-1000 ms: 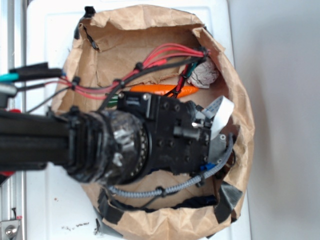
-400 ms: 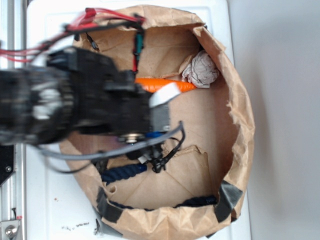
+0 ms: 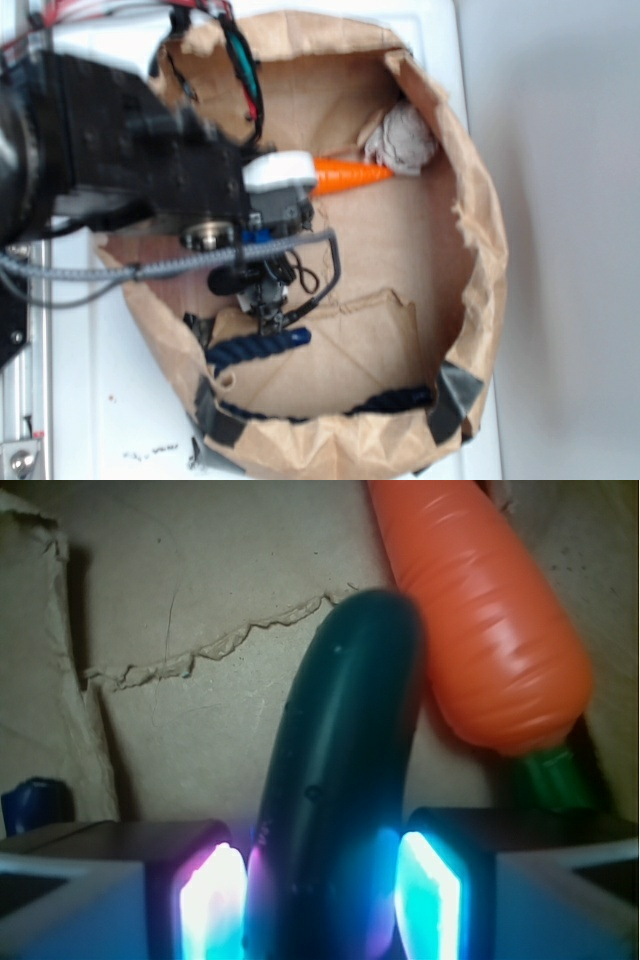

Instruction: Grab the plastic pickle.

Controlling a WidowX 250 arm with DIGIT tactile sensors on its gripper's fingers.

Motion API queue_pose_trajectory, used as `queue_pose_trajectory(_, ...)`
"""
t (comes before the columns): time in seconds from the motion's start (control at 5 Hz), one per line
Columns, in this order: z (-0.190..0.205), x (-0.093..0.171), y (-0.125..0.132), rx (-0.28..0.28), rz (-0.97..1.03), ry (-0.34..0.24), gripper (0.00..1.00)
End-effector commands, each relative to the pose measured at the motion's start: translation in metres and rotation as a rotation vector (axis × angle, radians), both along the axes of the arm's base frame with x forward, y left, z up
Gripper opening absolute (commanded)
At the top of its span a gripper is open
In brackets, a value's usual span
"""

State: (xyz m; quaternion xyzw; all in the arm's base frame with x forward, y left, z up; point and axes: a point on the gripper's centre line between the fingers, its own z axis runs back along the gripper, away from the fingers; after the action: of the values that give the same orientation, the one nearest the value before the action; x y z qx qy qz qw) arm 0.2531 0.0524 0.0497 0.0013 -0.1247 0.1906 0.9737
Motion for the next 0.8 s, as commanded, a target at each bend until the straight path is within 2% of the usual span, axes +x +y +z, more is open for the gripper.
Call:
queue_pose_trajectory(0.0,0.143,0.04,-0.008,-0.079,0.021,-0.004,0.0)
queue_pose_trajectory(0.2,0.156,0.039,-0.023,-0.049,0.017,-0.02,0.0)
queue_pose_trajectory(0.4,0.17,0.037,-0.029,-0.058,0.004,-0.021,0.0)
queue_pose_trajectory(0.6,0.182,0.025,-0.025,-0.09,-0.03,-0.036,0.0)
